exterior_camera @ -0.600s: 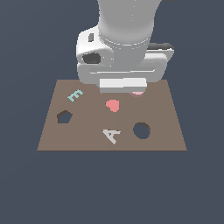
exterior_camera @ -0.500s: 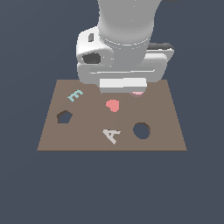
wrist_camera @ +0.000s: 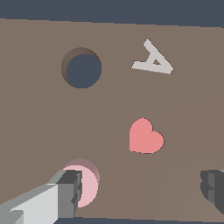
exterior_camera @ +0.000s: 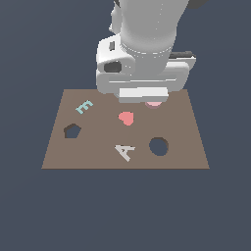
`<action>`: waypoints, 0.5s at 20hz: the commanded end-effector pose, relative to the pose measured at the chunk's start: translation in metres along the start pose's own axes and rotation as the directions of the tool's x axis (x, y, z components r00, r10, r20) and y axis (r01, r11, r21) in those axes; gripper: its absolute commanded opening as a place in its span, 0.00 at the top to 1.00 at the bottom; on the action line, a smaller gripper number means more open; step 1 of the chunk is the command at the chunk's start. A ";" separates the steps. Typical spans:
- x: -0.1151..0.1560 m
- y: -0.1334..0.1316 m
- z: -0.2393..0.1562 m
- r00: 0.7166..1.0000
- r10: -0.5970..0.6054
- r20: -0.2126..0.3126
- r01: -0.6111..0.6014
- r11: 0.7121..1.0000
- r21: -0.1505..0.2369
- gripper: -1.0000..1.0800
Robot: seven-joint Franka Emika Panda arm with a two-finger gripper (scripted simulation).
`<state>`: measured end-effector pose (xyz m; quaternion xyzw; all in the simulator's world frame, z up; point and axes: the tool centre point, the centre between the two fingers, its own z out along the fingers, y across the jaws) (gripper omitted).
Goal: Insert a designated object into the corresponding slot on a board.
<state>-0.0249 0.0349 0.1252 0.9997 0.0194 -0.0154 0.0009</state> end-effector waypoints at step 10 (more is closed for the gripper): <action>-0.042 -0.048 0.053 1.000 -0.007 -0.021 0.007 1.000 0.002 0.04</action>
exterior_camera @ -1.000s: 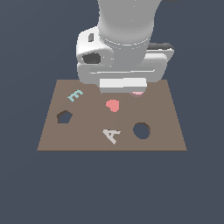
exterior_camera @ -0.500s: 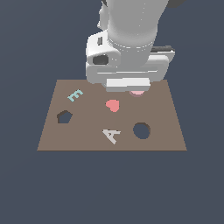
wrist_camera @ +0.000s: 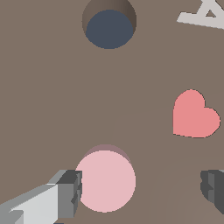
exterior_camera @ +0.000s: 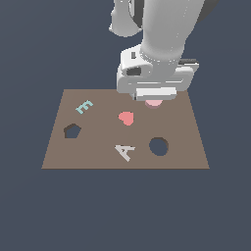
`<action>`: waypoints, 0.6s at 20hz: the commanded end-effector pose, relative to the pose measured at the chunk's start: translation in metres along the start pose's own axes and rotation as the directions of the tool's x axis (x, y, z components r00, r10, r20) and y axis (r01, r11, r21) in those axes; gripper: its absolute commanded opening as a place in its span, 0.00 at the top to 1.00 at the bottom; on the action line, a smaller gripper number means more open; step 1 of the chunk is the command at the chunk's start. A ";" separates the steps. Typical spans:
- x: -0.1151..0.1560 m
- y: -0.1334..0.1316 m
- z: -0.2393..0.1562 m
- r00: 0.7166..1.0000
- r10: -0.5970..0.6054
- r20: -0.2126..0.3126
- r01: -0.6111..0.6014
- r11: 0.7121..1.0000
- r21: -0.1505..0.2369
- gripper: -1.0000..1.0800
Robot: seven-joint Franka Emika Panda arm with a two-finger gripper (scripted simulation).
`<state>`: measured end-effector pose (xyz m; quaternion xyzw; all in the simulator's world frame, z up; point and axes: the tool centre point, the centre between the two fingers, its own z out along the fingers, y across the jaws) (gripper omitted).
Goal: Insert a designated object into the corresponding slot on a board.
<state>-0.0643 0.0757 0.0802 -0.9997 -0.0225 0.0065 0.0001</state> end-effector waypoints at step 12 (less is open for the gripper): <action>-0.021 -0.026 0.029 1.000 -0.003 -0.011 0.003 1.000 0.000 0.04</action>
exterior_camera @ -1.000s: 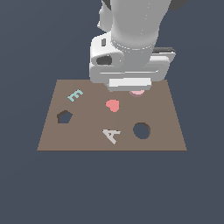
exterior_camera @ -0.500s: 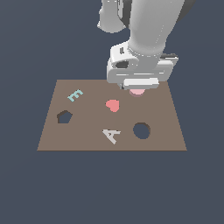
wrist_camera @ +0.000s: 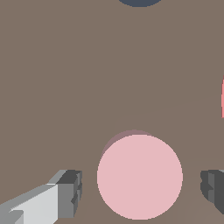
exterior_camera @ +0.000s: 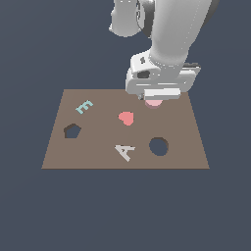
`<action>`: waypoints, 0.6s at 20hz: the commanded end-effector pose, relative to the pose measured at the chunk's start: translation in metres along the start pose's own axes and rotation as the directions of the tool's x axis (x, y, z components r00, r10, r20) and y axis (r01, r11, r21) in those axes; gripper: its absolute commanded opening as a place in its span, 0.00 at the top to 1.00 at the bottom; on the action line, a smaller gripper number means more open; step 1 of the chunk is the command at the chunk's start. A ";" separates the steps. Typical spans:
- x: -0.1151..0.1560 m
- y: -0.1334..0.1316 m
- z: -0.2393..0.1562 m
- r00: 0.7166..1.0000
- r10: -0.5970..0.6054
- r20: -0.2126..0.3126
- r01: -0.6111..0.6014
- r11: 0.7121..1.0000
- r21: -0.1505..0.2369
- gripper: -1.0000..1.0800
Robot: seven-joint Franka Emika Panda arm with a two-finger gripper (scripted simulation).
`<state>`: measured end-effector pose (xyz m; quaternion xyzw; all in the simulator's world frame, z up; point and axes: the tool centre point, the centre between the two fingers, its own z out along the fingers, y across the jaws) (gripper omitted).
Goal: Insert a designated object into the corresponding slot on a board.
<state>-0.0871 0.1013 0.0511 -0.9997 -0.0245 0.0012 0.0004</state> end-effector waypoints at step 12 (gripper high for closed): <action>0.000 0.000 0.021 1.000 0.002 -0.002 -0.002 1.000 -0.001 0.04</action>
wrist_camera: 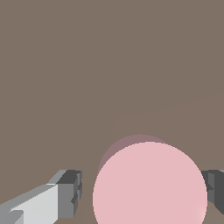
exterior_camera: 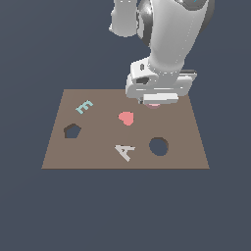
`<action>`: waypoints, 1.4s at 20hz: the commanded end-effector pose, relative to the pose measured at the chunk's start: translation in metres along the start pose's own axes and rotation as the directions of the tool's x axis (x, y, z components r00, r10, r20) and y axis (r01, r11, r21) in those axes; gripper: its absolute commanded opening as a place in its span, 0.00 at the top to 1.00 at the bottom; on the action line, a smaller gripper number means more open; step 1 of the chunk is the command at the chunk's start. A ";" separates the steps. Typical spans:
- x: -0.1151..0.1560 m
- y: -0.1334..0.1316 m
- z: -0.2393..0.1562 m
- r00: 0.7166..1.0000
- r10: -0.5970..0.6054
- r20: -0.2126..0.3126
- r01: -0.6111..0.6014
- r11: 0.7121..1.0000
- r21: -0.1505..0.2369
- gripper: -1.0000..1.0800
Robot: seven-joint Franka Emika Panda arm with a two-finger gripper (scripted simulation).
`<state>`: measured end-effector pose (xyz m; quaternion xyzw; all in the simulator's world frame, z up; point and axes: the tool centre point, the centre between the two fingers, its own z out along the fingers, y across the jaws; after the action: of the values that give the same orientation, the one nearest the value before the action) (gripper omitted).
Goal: Insert a designated object into the corresponding slot on a board.
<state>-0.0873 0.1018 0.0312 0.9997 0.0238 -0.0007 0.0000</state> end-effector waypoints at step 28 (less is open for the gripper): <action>0.016 0.014 -0.001 0.986 -0.165 -0.001 0.165 0.986 -0.001 1.00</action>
<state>-0.0738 0.0908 0.0315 0.9957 0.0923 -0.0002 0.0001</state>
